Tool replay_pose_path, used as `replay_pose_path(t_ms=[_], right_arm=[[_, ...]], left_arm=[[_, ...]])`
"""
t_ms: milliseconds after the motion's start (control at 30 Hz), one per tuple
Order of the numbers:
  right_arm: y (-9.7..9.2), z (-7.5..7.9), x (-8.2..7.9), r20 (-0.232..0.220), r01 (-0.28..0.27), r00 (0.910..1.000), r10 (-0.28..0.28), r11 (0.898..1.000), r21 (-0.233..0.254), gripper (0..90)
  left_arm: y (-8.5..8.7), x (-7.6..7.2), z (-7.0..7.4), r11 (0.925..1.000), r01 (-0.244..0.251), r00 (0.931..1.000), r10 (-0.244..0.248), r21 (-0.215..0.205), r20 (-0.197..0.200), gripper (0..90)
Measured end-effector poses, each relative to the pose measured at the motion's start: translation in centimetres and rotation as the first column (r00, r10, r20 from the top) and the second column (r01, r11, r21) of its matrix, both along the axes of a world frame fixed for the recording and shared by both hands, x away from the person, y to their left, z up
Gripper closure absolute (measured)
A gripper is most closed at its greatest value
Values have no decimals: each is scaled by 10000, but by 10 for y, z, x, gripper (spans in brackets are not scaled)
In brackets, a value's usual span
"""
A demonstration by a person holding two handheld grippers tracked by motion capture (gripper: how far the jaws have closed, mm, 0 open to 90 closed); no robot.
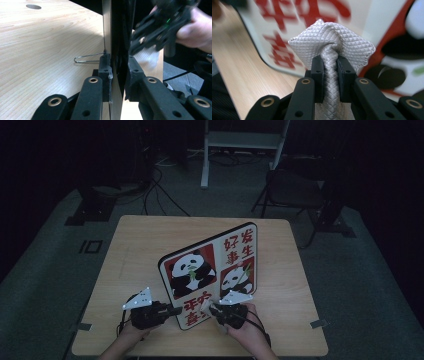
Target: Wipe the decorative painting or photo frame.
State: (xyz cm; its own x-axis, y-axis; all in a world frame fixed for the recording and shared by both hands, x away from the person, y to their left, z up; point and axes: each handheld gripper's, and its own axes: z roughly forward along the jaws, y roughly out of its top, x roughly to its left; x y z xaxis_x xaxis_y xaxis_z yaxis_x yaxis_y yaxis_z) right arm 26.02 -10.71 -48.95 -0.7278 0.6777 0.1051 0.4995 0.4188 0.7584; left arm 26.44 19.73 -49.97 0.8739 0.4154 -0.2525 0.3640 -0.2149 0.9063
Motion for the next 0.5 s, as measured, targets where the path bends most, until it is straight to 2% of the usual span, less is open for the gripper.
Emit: replay_pose_path(t_ms=[133, 267, 400, 500], right_arm=[[2, 30, -2, 690, -118, 9976, 82, 9986, 520, 779], [2, 58, -2, 1399, -163, 9902, 33, 9957, 916, 779], [1, 87, 0, 2155, -166, 9764, -134, 9905, 1368, 778], [1, 108, 2, 2689, -204, 9628, -255, 9858, 1666, 778]], left_arm=[[0, 0, 0, 10000, -10, 10000, 10, 16, 4, 791], [0, 0, 0, 10000, -9, 10000, 9, -1, -14, 791], [0, 0, 0, 10000, -12, 10000, 12, 5, -13, 791], [0, 0, 0, 10000, -2, 10000, 2, 11, -22, 791]])
